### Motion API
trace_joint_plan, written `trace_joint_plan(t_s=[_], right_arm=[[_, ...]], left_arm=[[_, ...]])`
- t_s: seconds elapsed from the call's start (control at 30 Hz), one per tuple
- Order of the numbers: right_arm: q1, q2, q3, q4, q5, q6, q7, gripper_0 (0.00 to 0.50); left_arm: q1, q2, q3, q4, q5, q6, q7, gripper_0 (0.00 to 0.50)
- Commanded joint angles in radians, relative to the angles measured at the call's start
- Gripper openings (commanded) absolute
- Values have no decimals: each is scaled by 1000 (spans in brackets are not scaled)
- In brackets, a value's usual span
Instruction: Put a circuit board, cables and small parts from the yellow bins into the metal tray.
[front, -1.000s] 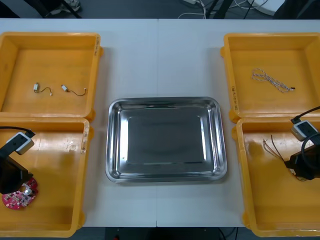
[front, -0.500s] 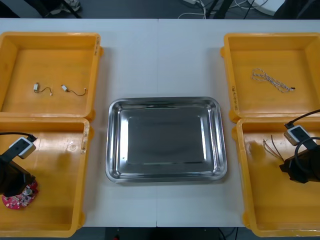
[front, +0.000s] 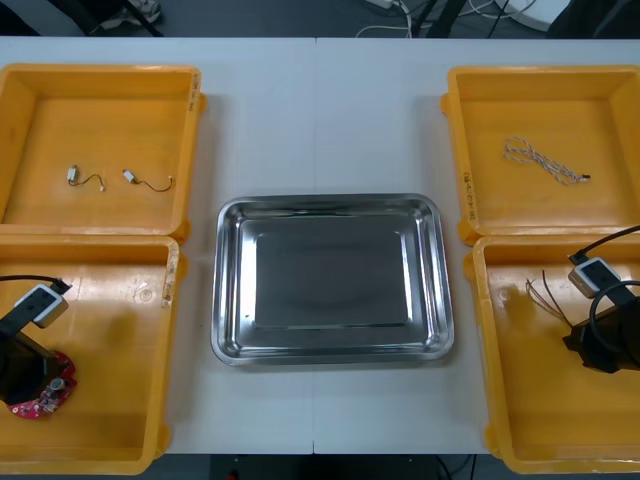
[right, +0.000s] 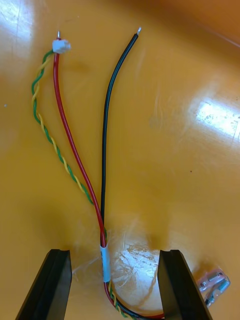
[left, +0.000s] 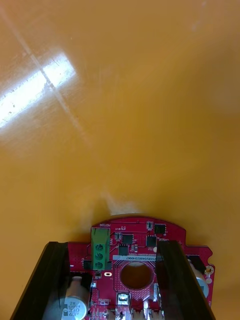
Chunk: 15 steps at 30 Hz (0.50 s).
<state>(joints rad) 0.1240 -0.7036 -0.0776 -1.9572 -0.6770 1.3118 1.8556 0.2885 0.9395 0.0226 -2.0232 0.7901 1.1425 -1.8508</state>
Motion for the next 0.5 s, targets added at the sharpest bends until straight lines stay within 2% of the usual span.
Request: trace_joint_plan(t_s=[0.03, 0.43, 0.47, 0.5], right_arm=[[20, -2, 12, -3, 25, -11, 10, 500], [20, 46, 12, -3, 68, -11, 7, 500], [20, 49, 12, -3, 70, -9, 4, 500], [20, 52, 12, -3, 68, -9, 5, 500]], left_arm=[[31, 44, -4, 8, -11, -17, -79, 500], [31, 42, -4, 21, -9, -38, -87, 500], [31, 41, -4, 21, -8, -38, -87, 472], [31, 42, -4, 21, -8, -38, -88, 400]])
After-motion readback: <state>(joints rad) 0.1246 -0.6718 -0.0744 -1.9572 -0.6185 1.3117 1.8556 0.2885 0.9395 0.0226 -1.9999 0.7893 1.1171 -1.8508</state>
